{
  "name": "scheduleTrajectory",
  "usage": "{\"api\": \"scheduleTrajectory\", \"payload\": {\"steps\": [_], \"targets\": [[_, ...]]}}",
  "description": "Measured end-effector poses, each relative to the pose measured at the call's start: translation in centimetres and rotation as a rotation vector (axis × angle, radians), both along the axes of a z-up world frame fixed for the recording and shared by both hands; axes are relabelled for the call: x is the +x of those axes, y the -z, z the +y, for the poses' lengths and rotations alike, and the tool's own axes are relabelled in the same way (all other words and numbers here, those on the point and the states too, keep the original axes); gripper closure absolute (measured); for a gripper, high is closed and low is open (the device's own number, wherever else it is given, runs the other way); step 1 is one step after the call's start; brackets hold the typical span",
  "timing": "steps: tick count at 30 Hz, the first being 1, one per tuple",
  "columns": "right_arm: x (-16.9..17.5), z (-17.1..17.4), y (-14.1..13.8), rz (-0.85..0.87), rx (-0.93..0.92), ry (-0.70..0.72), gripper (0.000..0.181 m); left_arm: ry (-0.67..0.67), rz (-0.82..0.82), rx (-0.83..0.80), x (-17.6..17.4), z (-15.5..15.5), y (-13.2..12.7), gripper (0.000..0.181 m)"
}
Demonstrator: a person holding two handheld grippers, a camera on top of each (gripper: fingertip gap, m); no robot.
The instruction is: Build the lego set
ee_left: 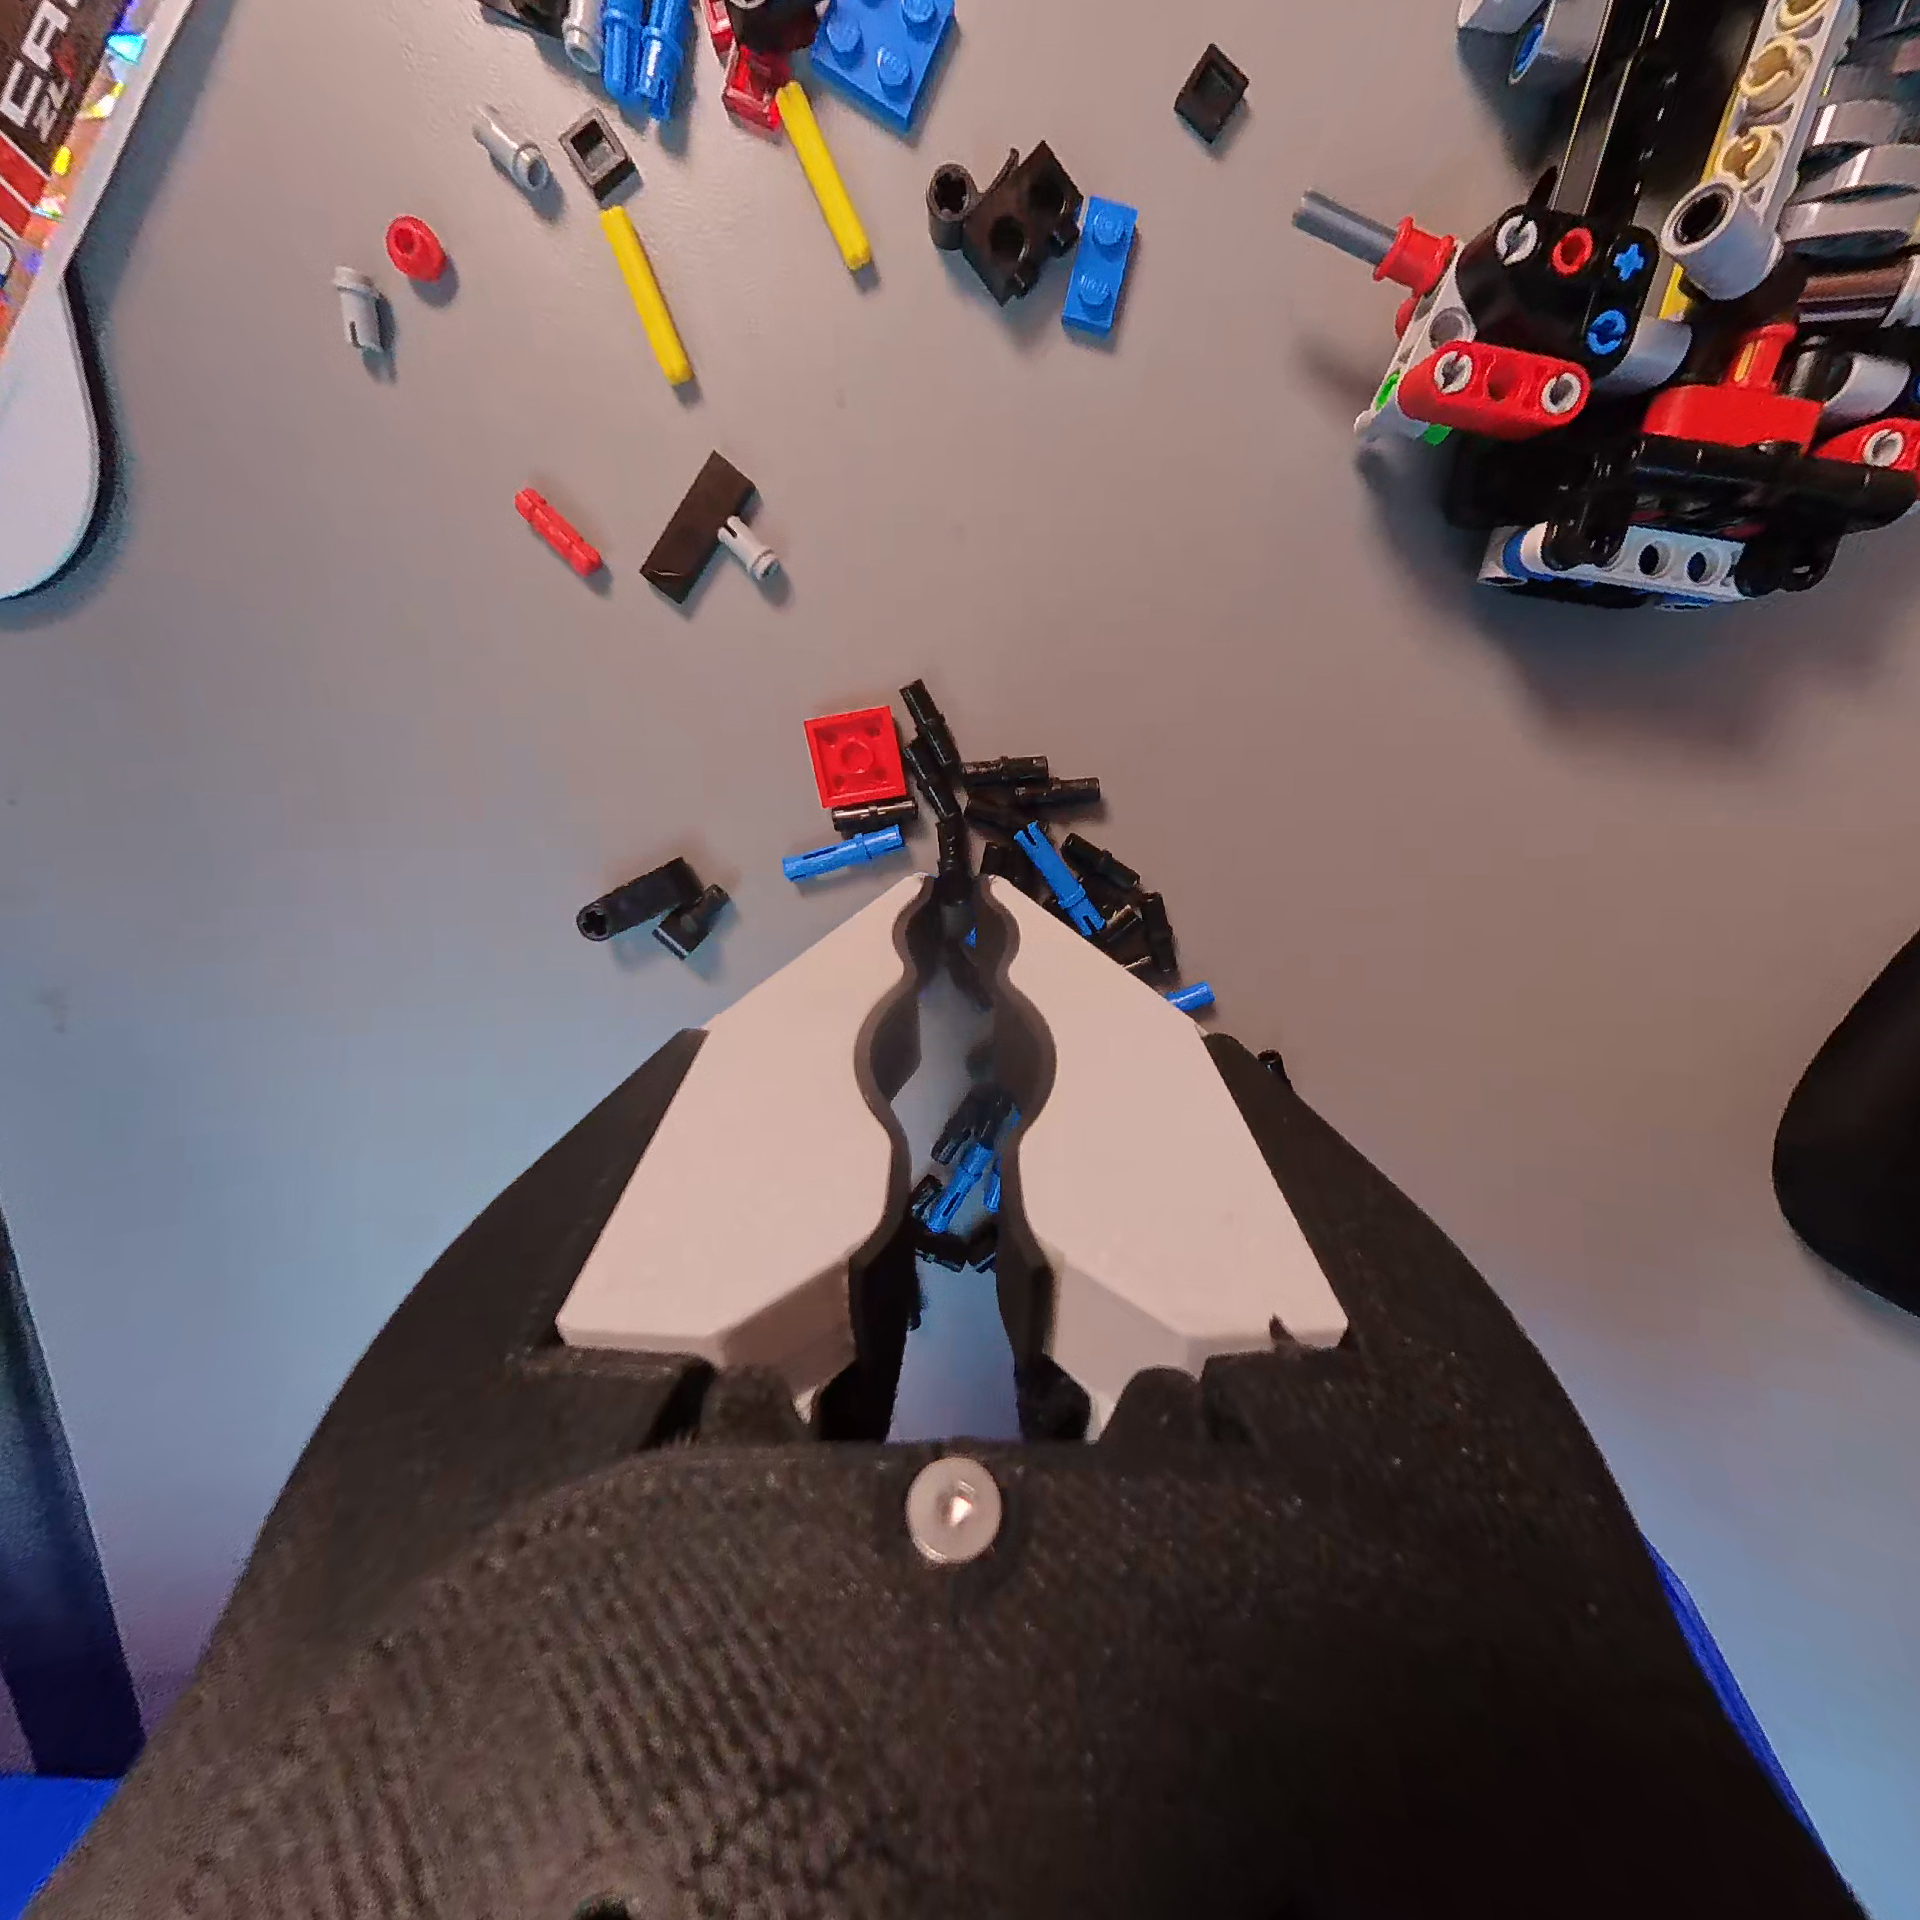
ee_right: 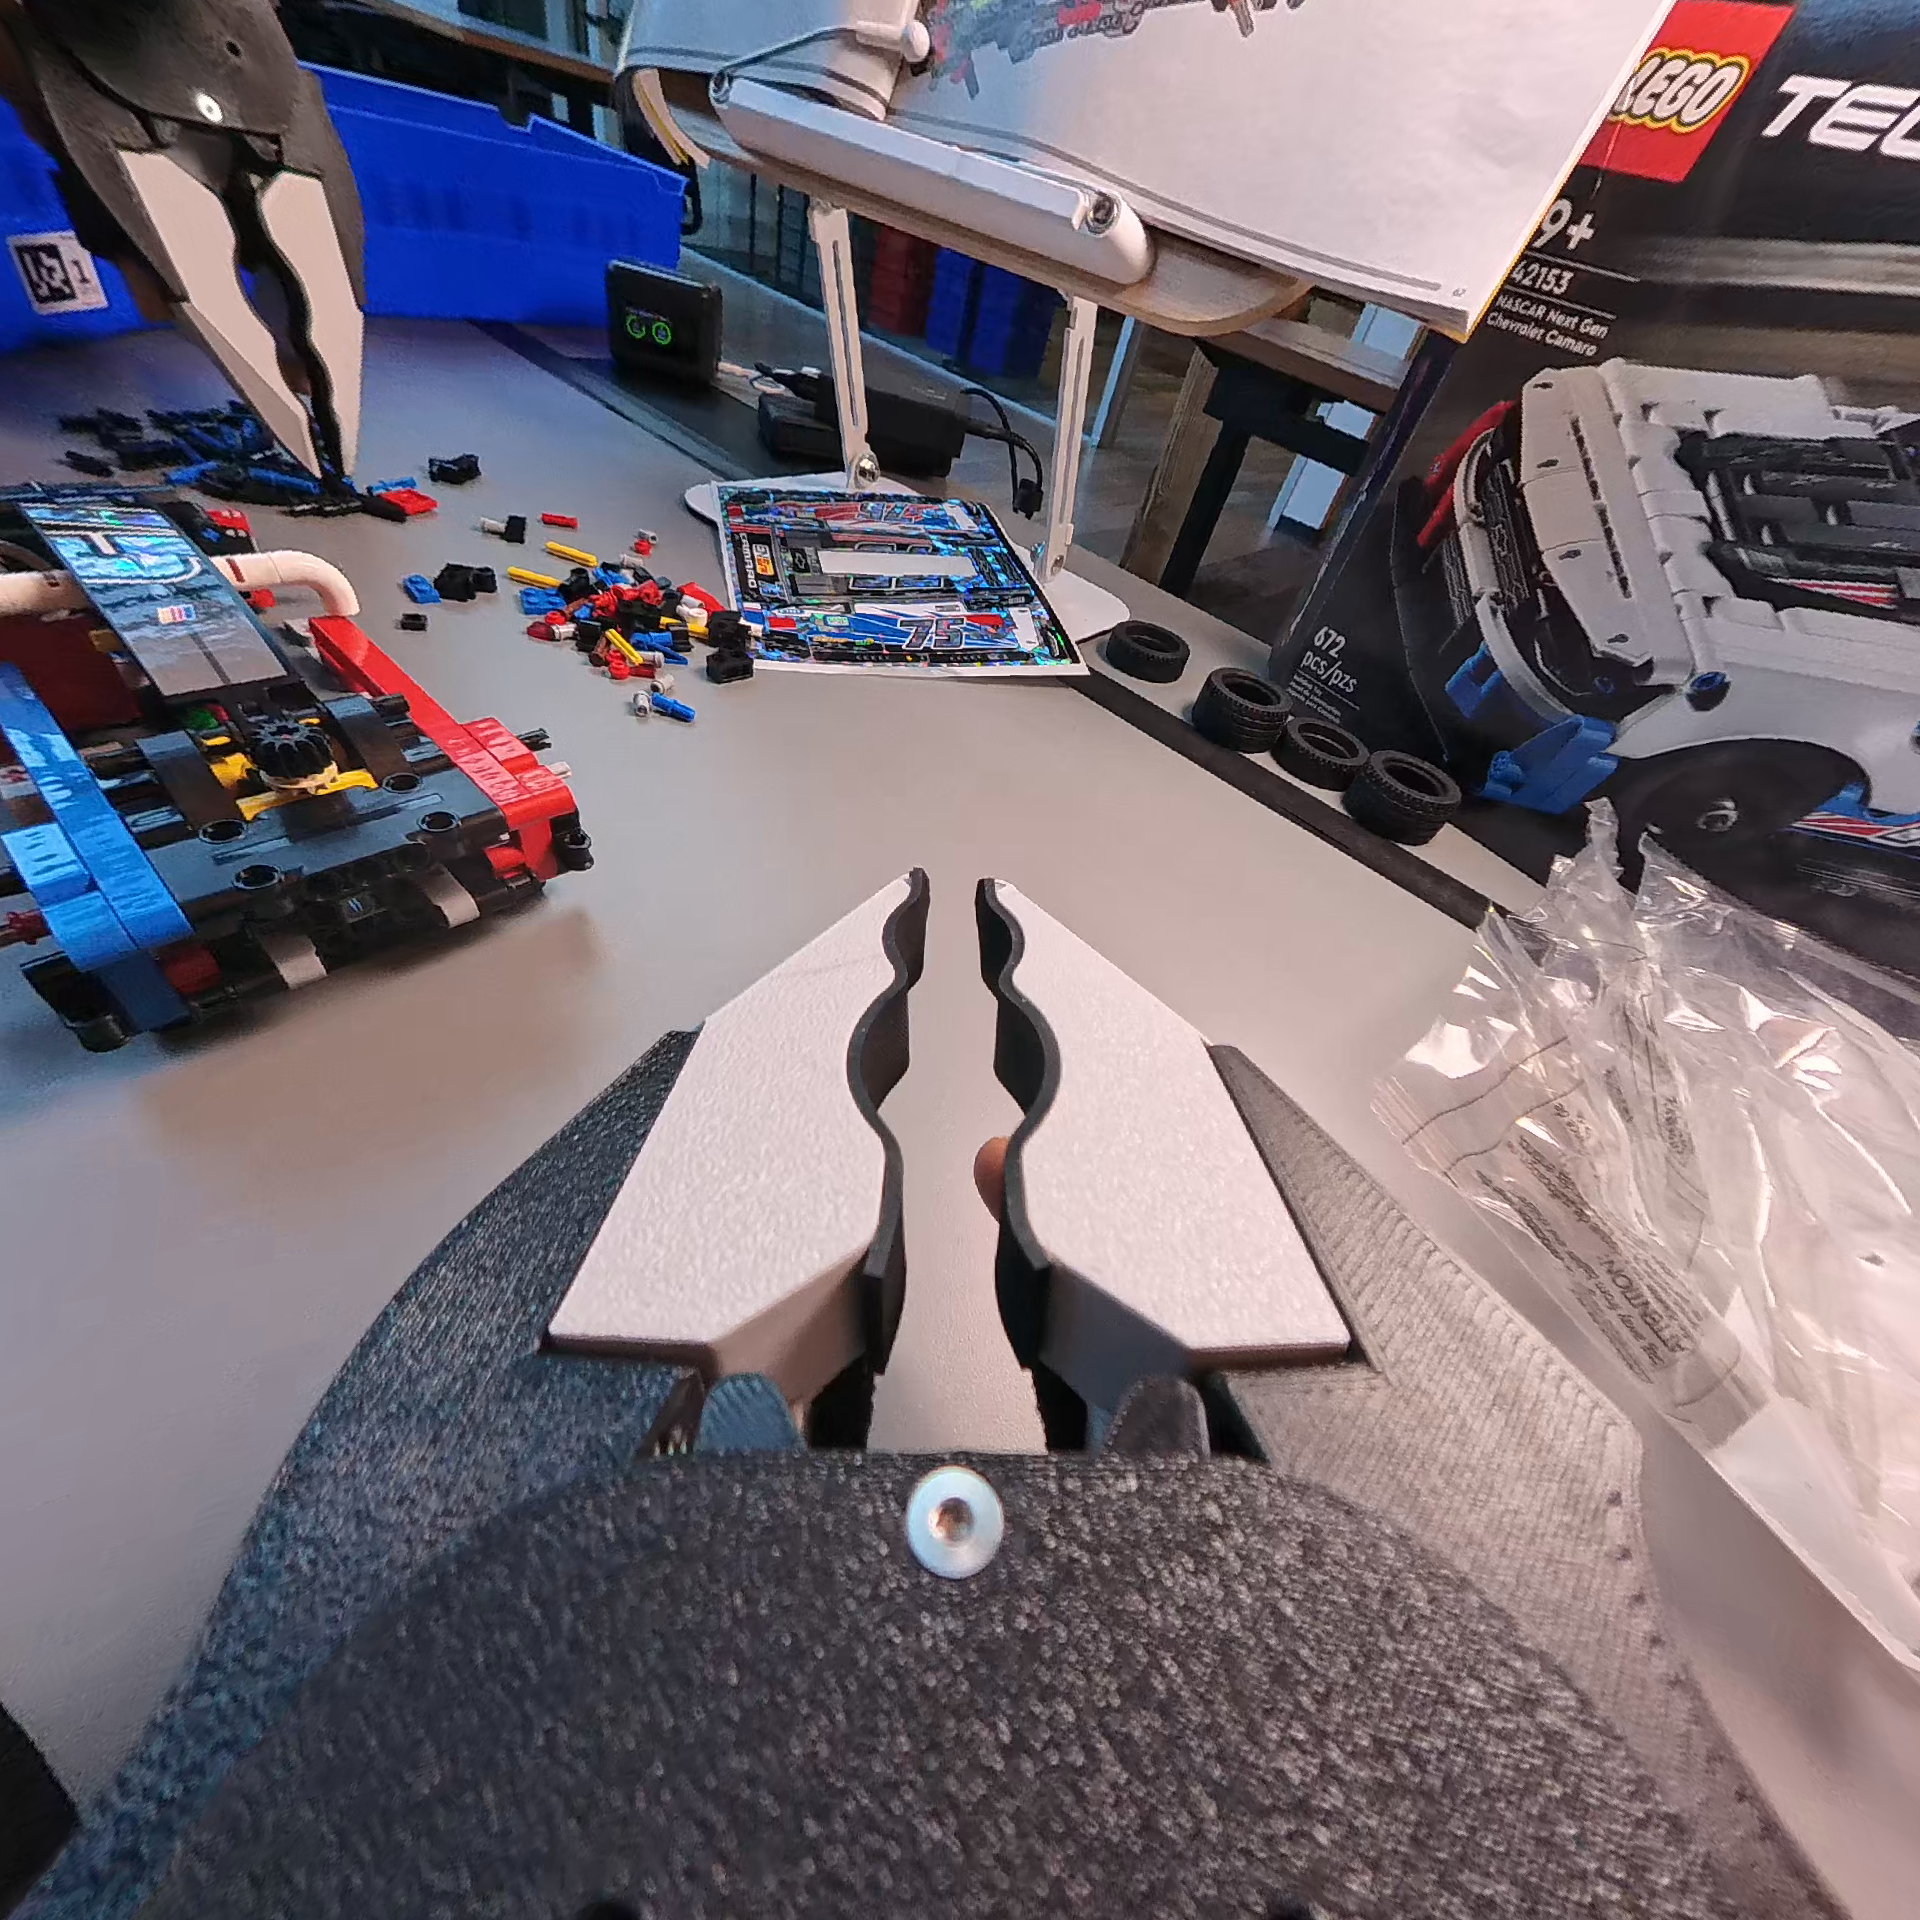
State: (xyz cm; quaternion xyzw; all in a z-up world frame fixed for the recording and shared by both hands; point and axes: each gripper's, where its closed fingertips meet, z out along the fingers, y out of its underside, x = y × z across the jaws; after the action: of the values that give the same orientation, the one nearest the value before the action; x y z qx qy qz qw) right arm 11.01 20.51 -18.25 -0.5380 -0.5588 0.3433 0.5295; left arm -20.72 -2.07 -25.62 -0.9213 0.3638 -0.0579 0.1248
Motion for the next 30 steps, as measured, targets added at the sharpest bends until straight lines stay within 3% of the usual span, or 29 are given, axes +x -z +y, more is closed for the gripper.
{"api": "scheduleTrajectory", "payload": {"steps": [9,23,30], "targets": [[0.0,0.0,0.1,-0.006,0.005,0.000,0.174,0.015,0.008,0.017,0.4,0.1,-0.1,0.178],[0.0,-0.1,-0.1,-0.001,0.018,0.007,0.174,-0.016,0.022,0.120,0.4,0.2,-2.2,0.181],[0.0,-0.2,-0.1,-0.007,0.031,0.007,0.175,-0.032,0.013,0.142,0.6,0.6,-3.1,0.172]]}}
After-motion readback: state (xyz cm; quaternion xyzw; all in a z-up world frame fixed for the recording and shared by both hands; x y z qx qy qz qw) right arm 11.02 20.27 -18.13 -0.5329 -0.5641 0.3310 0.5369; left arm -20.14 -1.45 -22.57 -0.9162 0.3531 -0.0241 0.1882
